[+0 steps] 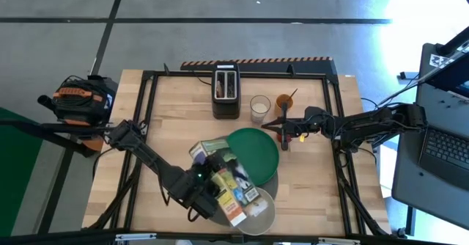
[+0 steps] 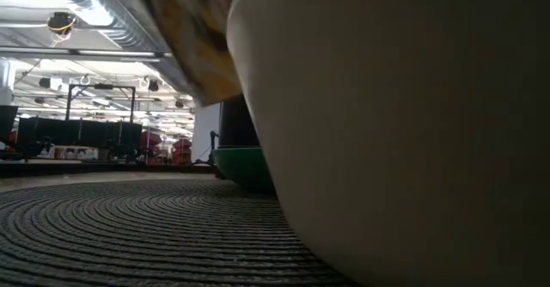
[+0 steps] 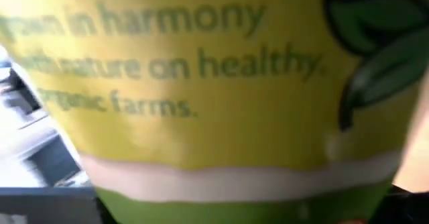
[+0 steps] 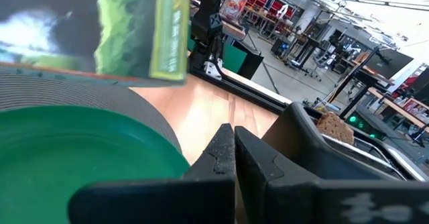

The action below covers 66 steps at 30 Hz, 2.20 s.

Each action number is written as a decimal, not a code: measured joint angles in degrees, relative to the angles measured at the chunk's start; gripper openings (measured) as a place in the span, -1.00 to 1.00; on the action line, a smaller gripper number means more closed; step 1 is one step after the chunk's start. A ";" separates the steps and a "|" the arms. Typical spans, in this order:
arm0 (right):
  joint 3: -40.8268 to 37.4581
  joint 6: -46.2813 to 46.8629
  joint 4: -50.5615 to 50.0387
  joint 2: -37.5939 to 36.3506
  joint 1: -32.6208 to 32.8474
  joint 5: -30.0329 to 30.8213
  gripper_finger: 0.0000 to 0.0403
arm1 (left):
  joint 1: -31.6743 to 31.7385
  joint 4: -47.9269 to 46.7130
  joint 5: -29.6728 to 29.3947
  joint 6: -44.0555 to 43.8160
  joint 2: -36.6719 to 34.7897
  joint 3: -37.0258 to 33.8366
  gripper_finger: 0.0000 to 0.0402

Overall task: Arrange a breakfast setting
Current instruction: Pour the cereal into the white bowl

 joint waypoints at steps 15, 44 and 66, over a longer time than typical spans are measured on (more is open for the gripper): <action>0.00 -0.13 -0.85 0.00 0.00 0.02 -1.00 | -1.32 -0.10 -10.56 4.66 -0.02 0.00 0.06; 0.00 -0.13 -0.85 0.00 0.00 0.00 -1.00 | -0.58 -0.13 -15.54 9.12 -0.02 0.00 0.06; 0.00 -0.13 -0.87 0.00 0.00 -0.02 -1.00 | -1.10 -0.11 -19.47 13.24 -0.07 -0.02 0.06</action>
